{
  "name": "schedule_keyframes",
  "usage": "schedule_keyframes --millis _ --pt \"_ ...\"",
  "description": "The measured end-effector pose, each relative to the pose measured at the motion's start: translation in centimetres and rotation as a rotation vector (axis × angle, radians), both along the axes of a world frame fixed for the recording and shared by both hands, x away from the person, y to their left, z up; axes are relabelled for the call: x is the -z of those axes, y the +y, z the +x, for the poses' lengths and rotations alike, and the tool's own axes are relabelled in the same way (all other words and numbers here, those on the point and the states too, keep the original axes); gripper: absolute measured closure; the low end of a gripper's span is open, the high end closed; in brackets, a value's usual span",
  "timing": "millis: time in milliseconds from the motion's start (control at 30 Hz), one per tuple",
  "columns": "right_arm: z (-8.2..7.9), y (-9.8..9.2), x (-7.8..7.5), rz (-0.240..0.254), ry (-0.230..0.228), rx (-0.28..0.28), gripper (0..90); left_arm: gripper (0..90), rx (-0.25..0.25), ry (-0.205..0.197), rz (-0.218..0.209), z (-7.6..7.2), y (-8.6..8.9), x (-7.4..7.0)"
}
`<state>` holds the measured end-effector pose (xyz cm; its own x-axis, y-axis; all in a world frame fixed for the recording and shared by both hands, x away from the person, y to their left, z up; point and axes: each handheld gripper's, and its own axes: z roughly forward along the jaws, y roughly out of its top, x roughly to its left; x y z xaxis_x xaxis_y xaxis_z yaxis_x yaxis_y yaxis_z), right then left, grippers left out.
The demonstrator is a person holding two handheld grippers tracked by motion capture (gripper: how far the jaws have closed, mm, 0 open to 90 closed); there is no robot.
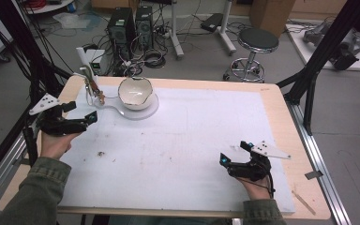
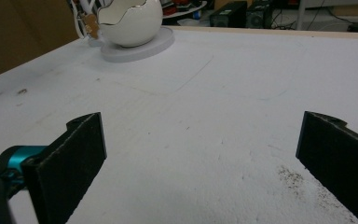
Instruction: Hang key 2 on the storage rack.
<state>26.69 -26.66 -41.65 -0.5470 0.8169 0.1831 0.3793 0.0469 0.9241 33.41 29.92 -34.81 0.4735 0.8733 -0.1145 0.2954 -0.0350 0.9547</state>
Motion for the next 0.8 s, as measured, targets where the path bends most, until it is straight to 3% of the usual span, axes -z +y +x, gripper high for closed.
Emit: schedule_keyframes --millis 233,433,800 --pt "-0.1 -0.1 0.0 -0.001 -0.007 0.002 0.4 1.7 -0.017 -0.026 0.043 -1.4 -0.2 0.7" --pt "-0.2 -0.2 0.0 -0.001 -0.01 0.004 0.4 1.7 -0.025 -0.051 0.031 -2.6 -0.2 1.6" --pt "-0.3 -0.4 0.0 -0.002 -0.017 0.01 0.4 1.7 -0.059 -0.05 0.037 -4.6 0.4 4.0"
